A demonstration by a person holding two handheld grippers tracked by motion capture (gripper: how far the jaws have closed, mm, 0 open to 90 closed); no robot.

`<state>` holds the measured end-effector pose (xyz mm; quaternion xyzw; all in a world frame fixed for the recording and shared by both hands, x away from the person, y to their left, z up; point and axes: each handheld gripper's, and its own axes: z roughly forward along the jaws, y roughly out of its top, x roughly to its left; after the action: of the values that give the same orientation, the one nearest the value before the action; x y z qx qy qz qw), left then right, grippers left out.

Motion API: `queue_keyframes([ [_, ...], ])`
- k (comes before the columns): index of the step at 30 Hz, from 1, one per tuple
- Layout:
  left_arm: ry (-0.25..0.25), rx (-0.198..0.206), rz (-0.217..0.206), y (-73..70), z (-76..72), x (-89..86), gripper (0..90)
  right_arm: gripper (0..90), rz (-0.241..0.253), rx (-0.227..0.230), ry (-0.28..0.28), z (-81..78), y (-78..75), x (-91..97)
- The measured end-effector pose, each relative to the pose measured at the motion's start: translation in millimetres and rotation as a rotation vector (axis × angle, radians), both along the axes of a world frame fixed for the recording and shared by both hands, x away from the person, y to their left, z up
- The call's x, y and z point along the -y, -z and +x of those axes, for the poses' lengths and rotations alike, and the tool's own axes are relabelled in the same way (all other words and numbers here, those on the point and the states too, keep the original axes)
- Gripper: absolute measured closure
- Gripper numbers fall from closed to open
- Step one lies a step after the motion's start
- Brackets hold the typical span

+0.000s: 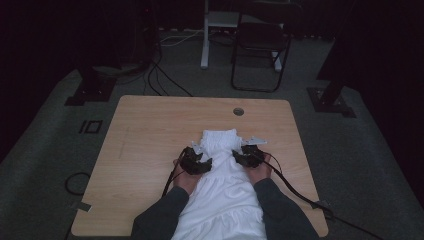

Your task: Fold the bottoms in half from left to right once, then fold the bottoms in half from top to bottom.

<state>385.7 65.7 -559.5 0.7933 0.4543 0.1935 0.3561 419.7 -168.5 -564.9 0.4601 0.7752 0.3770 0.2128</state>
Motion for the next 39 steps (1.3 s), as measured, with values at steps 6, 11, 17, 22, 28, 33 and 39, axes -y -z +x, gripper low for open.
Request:
queue_keyframes([
  [6, -0.021, 0.001, -0.012, -17.0, 9.9, -6.6, 31.2, 53.8, 0.000, 0.005, -0.004, -0.4, 0.6, 0.3],
  [11, 0.001, 0.050, -0.017, -28.3, 36.7, -8.4, 24.8, 53.9, -0.001, 0.006, -0.010, 0.0, 0.6, 0.6],
  [17, 0.018, -0.036, -0.017, -2.7, 56.1, -8.8, 16.5, 54.0, -0.002, 0.002, -0.021, 1.0, 0.2, 1.3],
  [22, 0.041, -0.027, 0.007, -2.0, 55.2, -8.9, 17.8, 52.6, -0.004, -0.053, -0.061, 6.9, -5.1, 4.8],
  [28, 0.050, -0.006, 0.003, -1.2, 53.1, -12.4, 24.7, 12.1, 0.023, -0.055, -0.074, 19.3, -12.9, 7.8],
  [33, 0.061, 0.003, -0.011, -1.1, 51.1, -12.3, 33.6, 9.3, -0.034, -0.080, -0.111, 30.2, -5.7, -4.8],
  [39, 0.086, -0.026, -0.019, -4.5, 49.4, -13.5, 52.8, 37.1, -0.052, -0.074, -0.102, 34.2, -7.5, -10.0],
])
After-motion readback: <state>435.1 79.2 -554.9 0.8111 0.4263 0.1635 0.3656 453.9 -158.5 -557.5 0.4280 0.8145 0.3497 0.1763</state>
